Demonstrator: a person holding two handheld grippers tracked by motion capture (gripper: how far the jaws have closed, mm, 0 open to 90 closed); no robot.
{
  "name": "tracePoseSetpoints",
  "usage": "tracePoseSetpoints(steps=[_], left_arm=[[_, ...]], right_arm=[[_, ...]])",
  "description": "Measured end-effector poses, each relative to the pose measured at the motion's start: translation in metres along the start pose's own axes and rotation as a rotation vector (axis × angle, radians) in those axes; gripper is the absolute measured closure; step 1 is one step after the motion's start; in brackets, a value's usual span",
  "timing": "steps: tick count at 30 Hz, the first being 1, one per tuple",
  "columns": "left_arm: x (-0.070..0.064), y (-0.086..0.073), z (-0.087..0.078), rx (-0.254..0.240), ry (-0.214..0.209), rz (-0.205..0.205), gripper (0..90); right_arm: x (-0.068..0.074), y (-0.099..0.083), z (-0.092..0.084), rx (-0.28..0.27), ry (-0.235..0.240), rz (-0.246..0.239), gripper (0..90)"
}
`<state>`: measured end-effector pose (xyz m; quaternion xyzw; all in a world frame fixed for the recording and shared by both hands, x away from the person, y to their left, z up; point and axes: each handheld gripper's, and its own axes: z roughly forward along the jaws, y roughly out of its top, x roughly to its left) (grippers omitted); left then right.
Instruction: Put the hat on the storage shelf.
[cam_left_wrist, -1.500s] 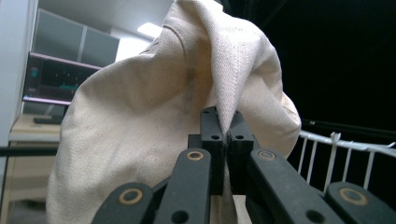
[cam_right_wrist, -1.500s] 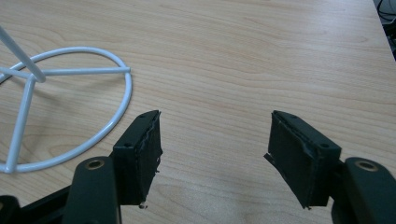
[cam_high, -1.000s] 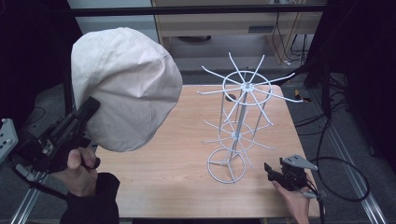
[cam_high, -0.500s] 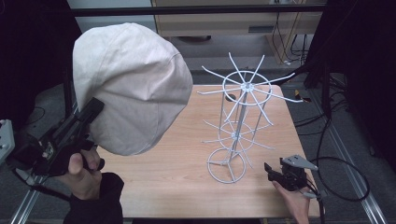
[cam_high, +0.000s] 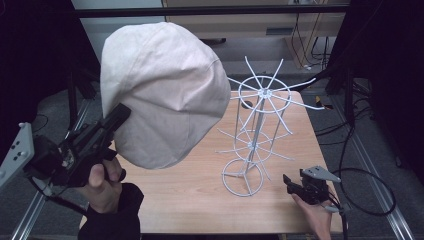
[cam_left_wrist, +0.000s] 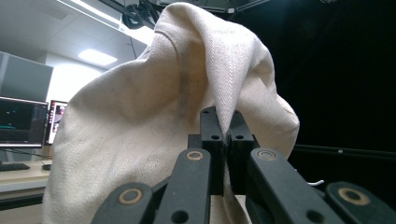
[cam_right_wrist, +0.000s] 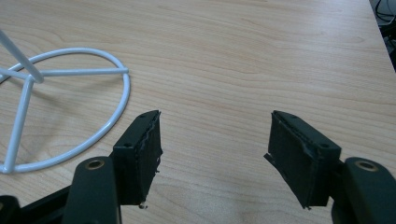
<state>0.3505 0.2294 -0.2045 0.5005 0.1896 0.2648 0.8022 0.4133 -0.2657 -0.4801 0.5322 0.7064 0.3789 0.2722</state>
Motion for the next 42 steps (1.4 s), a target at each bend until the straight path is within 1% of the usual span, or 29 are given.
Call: tracePoseSetpoints(steps=[7, 9, 12, 14, 17, 19, 20, 21, 25, 29, 35, 37, 38, 40, 41, 42], left_arm=[[-0.001, -0.006, 0.012, 0.013, -0.024, -0.012, 88.4], [-0.001, -0.010, 0.017, 0.027, -0.027, -0.018, 88.4], [0.000, -0.013, 0.020, 0.040, -0.032, -0.022, 88.4], [0.000, -0.019, 0.024, 0.054, -0.036, -0.032, 88.4], [0.000, -0.023, 0.026, 0.070, -0.040, -0.034, 88.4], [0.002, -0.032, 0.029, 0.091, -0.043, -0.042, 88.4], [0.002, -0.032, 0.029, 0.091, -0.043, -0.042, 88.4], [0.004, -0.037, 0.031, 0.103, -0.042, -0.052, 88.4], [0.007, -0.043, 0.032, 0.114, -0.043, -0.066, 88.4], [0.011, -0.049, 0.031, 0.135, -0.052, -0.079, 88.4], [0.018, -0.060, 0.026, 0.162, -0.049, -0.093, 88.4], [0.022, -0.066, 0.023, 0.181, -0.053, -0.100, 88.3], [0.022, -0.066, 0.023, 0.181, -0.053, -0.100, 88.4], [0.023, -0.069, 0.021, 0.197, -0.048, -0.096, 88.3], [0.024, -0.071, 0.020, 0.215, -0.043, -0.092, 88.3], [0.024, -0.071, 0.020, 0.215, -0.043, -0.092, 88.3]], right_arm=[[-0.001, 0.000, 0.000, -0.003, 0.000, 0.002, 34.7], [-0.001, 0.000, 0.000, -0.005, 0.000, 0.002, 34.7], [-0.001, 0.000, -0.001, -0.006, -0.001, 0.010, 34.7], [-0.002, 0.000, -0.001, -0.006, 0.003, 0.013, 34.7], [-0.002, 0.000, -0.001, -0.006, 0.001, 0.010, 34.7], [-0.002, 0.000, -0.001, -0.007, 0.000, 0.007, 34.8], [-0.002, 0.000, -0.001, -0.007, 0.000, 0.007, 34.8], [-0.001, 0.000, -0.001, -0.006, 0.001, 0.007, 34.8], [-0.001, 0.000, -0.001, -0.005, 0.001, 0.006, 34.8], [-0.001, 0.000, -0.001, -0.004, 0.001, 0.004, 34.8], [-0.001, 0.000, 0.000, -0.004, -0.001, 0.000, 34.8], [-0.001, 0.000, 0.000, -0.003, 0.000, -0.001, 34.8], [-0.001, 0.000, 0.000, -0.003, 0.000, -0.001, 34.8], [-0.001, 0.000, 0.000, -0.003, -0.002, 0.000, 34.9], [-0.001, 0.000, -0.001, -0.003, -0.002, 0.004, 34.8], [-0.001, 0.000, -0.001, -0.003, -0.003, 0.004, 34.9]])
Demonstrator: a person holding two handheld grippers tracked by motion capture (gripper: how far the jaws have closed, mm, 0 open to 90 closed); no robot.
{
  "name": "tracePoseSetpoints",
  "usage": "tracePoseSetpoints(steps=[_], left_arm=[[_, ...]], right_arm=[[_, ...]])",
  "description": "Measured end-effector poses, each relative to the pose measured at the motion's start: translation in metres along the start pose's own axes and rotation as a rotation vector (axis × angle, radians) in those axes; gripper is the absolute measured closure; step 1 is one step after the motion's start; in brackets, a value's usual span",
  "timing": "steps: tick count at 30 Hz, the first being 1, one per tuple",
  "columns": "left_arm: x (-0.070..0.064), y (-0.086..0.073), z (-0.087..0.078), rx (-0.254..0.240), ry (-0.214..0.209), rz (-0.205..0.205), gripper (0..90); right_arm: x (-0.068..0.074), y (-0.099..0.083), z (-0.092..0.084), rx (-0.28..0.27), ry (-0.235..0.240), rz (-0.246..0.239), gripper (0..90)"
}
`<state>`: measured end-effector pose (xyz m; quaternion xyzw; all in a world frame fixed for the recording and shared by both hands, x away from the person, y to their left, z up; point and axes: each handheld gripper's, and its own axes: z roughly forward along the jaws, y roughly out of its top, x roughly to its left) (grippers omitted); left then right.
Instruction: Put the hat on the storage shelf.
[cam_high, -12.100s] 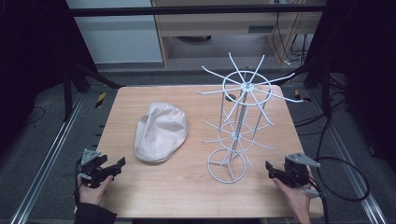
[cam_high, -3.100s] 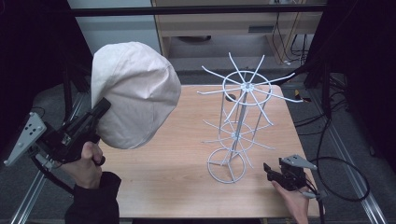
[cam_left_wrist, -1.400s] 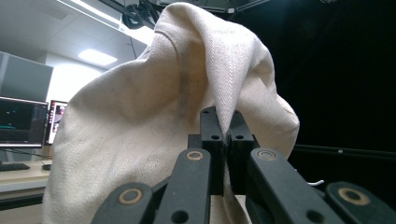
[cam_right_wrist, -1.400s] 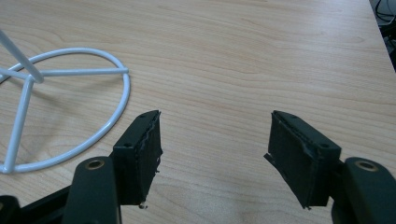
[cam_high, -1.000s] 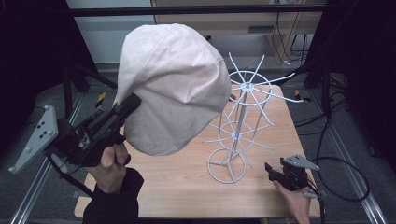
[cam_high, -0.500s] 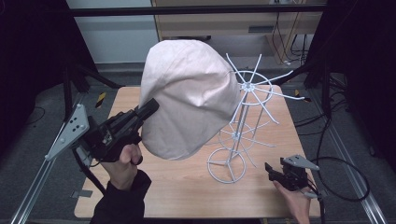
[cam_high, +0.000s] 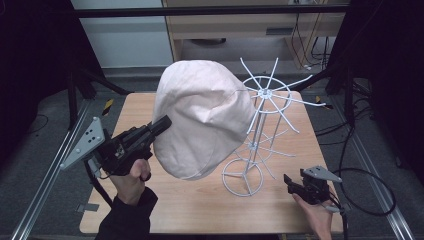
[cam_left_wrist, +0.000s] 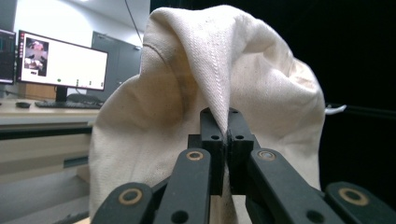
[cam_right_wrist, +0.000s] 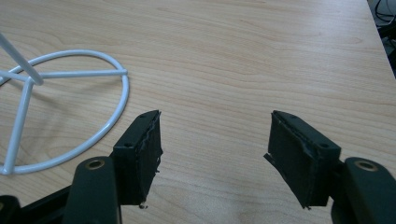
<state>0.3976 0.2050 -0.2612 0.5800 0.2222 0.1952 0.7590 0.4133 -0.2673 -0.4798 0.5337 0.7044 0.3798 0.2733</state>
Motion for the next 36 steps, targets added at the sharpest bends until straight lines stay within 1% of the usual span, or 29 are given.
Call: tracePoseSetpoints(steps=[7, 12, 13, 17, 19, 25, 28, 29, 33, 36], left_arm=[[0.002, -0.009, 0.000, 0.068, 0.016, 0.029, 88.2], [0.003, -0.012, -0.001, 0.106, 0.027, 0.046, 88.2], [0.004, -0.013, -0.001, 0.119, 0.030, 0.052, 88.2], [0.004, -0.016, -0.001, 0.140, 0.033, 0.056, 88.2], [0.005, -0.020, -0.001, 0.160, 0.034, 0.058, 88.2], [0.008, -0.026, -0.001, 0.188, 0.031, 0.058, 88.1], [0.009, -0.027, -0.001, 0.203, 0.037, 0.069, 88.1], [0.010, -0.028, -0.001, 0.208, 0.040, 0.070, 88.1], [0.012, -0.028, 0.000, 0.217, 0.041, 0.072, 88.0], [0.013, -0.033, 0.002, 0.234, 0.041, 0.072, 87.9]], right_arm=[[0.000, 0.000, 0.000, 0.000, -0.002, -0.004, 34.9], [0.000, 0.000, 0.000, 0.001, -0.002, 0.000, 34.8], [0.000, 0.000, 0.000, 0.001, -0.004, -0.004, 34.8], [0.000, 0.000, 0.000, -0.001, -0.002, -0.004, 34.8], [0.000, 0.000, 0.000, 0.000, -0.003, -0.004, 34.9], [0.000, -0.001, 0.001, 0.002, -0.002, -0.004, 34.8], [0.000, -0.001, 0.000, 0.000, -0.003, -0.002, 34.8], [0.000, 0.000, 0.000, 0.001, 0.001, 0.006, 34.8], [-0.001, -0.001, 0.001, 0.002, -0.002, -0.004, 34.8], [0.000, -0.001, 0.001, 0.001, -0.003, -0.004, 34.8]])
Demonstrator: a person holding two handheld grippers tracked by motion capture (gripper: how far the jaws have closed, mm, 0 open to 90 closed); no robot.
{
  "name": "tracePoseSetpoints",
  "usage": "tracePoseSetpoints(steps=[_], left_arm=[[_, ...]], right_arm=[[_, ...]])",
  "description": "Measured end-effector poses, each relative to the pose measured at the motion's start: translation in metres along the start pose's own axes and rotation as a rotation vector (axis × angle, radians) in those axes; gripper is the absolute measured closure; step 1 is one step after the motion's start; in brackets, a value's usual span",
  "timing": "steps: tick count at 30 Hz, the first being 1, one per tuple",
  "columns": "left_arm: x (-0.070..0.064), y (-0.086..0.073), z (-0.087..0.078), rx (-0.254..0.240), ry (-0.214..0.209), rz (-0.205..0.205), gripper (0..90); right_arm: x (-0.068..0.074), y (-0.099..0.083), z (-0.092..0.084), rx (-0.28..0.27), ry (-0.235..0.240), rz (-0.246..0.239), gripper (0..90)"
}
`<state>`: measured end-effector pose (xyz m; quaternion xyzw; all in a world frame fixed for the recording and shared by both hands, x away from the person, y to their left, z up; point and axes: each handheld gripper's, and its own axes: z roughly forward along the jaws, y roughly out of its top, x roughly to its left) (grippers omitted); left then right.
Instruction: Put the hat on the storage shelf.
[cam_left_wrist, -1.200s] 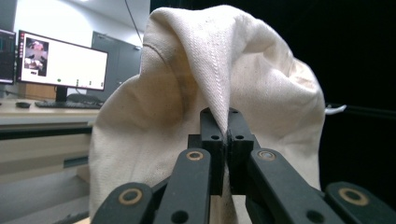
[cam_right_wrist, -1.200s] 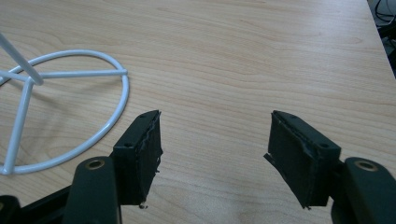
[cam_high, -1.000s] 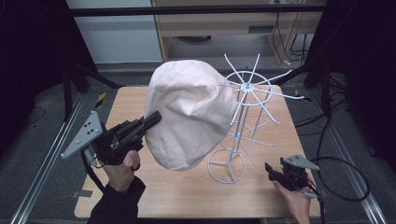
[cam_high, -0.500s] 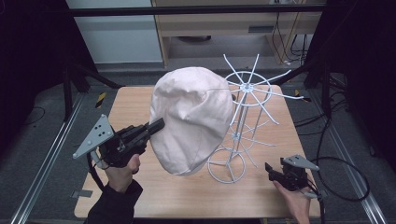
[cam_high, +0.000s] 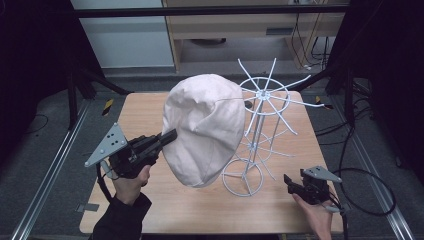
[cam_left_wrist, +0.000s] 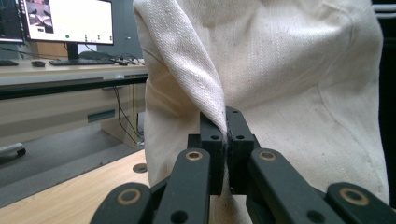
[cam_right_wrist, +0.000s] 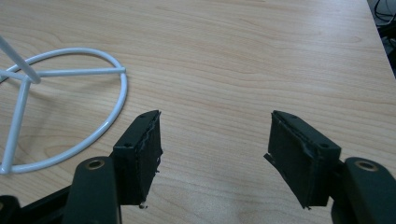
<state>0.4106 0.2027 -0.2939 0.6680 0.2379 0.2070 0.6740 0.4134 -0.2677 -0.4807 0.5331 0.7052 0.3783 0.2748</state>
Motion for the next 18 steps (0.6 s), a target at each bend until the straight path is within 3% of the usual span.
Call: tracePoseSetpoints(steps=[7, 18], left_arm=[[-0.004, -0.010, 0.014, 0.042, 0.003, 0.006, 87.3], [-0.008, -0.018, 0.022, 0.097, 0.007, 0.017, 86.9]], right_arm=[[0.000, 0.000, 0.000, -0.001, -0.001, -0.002, 34.1], [0.000, 0.000, 0.001, 0.001, 0.002, -0.005, 34.1]])
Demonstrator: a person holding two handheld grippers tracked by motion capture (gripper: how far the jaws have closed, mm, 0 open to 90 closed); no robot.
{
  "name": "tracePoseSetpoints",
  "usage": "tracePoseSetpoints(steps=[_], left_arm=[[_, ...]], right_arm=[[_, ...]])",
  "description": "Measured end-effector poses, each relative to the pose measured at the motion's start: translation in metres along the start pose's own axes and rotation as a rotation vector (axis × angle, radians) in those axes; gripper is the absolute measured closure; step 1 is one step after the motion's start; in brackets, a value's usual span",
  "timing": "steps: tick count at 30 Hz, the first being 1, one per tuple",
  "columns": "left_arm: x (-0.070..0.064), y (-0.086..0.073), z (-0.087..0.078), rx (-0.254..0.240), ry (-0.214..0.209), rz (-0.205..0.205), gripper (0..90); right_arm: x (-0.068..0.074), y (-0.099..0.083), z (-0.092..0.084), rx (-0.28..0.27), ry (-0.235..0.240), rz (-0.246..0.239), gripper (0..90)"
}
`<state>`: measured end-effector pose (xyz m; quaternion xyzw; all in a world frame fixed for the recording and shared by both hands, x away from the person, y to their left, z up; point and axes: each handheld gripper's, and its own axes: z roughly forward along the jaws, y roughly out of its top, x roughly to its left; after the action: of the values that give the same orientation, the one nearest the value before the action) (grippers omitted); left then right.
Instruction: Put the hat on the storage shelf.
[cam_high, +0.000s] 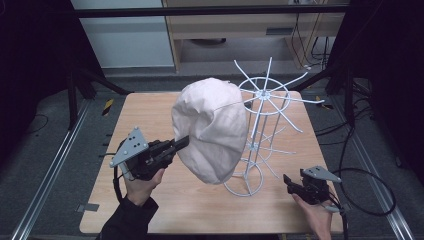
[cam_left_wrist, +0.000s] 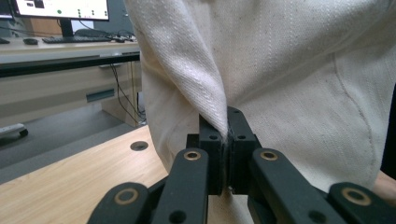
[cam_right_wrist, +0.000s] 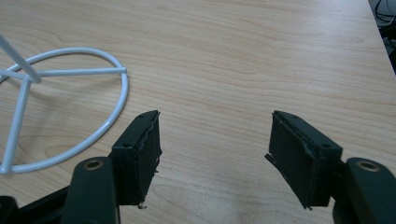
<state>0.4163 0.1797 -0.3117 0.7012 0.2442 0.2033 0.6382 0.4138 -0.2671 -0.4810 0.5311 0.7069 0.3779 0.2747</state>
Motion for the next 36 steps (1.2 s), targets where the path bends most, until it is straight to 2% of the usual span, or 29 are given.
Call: tracePoseSetpoints(steps=[11, 17, 20, 26, 30, 32, 36], left_arm=[[-0.005, -0.006, 0.011, 0.037, -0.002, -0.003, 85.1], [-0.004, -0.009, 0.012, 0.042, 0.000, -0.018, 78.4], [-0.004, -0.011, 0.011, 0.053, 0.002, -0.024, 72.1], [-0.001, -0.014, 0.005, 0.061, 0.022, -0.029, 67.3], [0.001, -0.015, 0.001, 0.070, 0.033, -0.031, 61.0], [0.002, -0.016, -0.002, 0.073, 0.032, -0.046, 57.3], [0.006, -0.019, -0.013, 0.078, 0.061, -0.049, 52.1]], right_arm=[[0.001, 0.000, 0.000, 0.003, 0.006, 0.006, 34.1], [0.000, 0.000, 0.000, 0.004, 0.006, 0.006, 34.0], [0.001, 0.000, 0.000, 0.006, 0.005, 0.007, 33.9], [0.001, 0.000, 0.001, 0.006, 0.005, 0.008, 33.7], [0.001, 0.000, 0.000, 0.007, 0.005, 0.007, 33.6], [0.001, 0.000, 0.000, 0.005, 0.006, 0.006, 33.5], [0.000, 0.000, 0.000, 0.003, -0.001, 0.003, 33.4]])
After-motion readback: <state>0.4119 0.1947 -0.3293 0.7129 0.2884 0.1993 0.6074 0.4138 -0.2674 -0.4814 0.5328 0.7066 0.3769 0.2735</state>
